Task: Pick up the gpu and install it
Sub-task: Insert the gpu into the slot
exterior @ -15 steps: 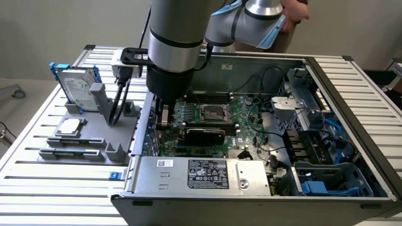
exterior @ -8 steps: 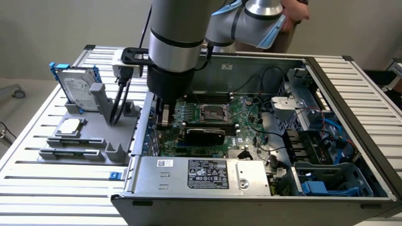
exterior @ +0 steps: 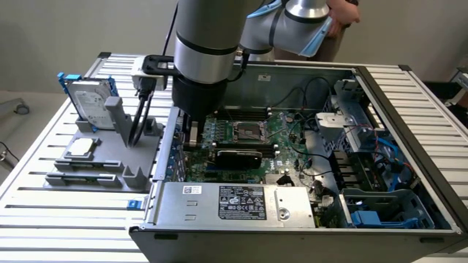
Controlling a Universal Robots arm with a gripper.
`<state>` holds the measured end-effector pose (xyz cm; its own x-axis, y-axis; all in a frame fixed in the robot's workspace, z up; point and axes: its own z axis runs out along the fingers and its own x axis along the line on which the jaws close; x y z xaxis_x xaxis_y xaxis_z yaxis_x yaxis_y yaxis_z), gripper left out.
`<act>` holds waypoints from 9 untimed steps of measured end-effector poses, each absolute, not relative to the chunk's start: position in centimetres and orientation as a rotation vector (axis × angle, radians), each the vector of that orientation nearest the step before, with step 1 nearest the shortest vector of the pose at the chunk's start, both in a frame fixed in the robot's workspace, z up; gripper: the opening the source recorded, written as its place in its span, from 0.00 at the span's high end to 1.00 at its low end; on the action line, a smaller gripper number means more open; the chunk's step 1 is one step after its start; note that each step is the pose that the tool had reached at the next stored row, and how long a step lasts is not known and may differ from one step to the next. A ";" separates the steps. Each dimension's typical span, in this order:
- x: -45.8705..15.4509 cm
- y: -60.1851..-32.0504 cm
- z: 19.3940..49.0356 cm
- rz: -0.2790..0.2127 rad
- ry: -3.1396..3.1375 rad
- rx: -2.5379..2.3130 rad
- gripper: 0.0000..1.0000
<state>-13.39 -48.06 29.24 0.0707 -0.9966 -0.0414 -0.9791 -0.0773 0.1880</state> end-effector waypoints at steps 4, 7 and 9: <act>-13.5 -48.0 29.2 -0.242 -2.071 2.202 0.89; -13.7 -48.0 29.2 -0.244 -2.091 2.184 0.89; -13.7 -48.0 29.2 -0.245 -2.103 2.174 0.89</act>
<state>-13.67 -48.03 29.24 0.0292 -0.9987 -0.0415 -0.9815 -0.0365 0.1880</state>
